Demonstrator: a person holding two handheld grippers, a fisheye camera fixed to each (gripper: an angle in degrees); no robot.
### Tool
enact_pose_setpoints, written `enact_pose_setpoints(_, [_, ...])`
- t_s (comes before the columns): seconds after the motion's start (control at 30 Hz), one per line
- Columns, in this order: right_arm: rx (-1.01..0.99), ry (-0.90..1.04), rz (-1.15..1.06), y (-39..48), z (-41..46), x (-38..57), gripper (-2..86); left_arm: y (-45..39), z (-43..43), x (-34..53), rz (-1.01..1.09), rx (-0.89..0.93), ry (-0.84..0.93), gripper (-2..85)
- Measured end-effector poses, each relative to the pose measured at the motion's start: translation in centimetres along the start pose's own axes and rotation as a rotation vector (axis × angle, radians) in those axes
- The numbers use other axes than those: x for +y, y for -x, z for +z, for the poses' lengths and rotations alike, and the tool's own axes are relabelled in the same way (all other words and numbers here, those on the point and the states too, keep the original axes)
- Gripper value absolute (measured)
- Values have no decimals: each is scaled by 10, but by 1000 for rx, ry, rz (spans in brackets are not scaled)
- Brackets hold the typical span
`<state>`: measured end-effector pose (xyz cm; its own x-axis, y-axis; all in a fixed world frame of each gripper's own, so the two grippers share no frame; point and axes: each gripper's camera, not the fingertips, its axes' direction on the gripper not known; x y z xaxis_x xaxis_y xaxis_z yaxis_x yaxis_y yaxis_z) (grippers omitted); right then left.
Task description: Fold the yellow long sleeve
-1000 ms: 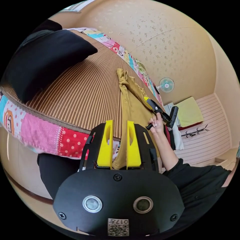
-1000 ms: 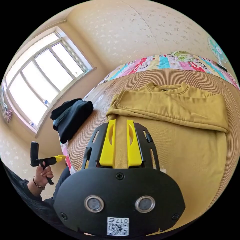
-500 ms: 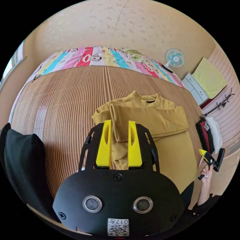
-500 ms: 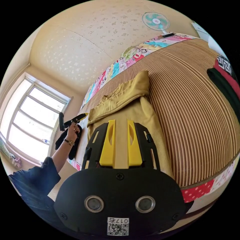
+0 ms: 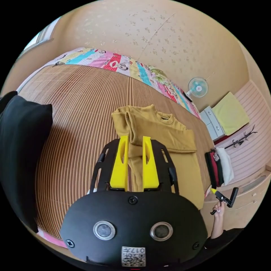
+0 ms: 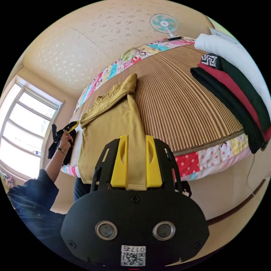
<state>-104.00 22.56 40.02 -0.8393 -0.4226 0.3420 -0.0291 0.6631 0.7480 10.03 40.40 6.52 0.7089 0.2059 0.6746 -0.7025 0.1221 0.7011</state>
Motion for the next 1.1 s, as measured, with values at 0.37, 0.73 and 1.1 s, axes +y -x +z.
enact_pose_setpoints(0.37, [40,154,-95,-45,-56,49,118,19,-106,216,126,251,265,92])
enact_pose_setpoints(0.73, [-141,138,43,-80,-90,40,106,27,-51,251,132,134,514,96])
enact_pose_setpoints(1.1, [-300,35,305,-180,-141,55,118,66,-102,236,87,473,458,51])
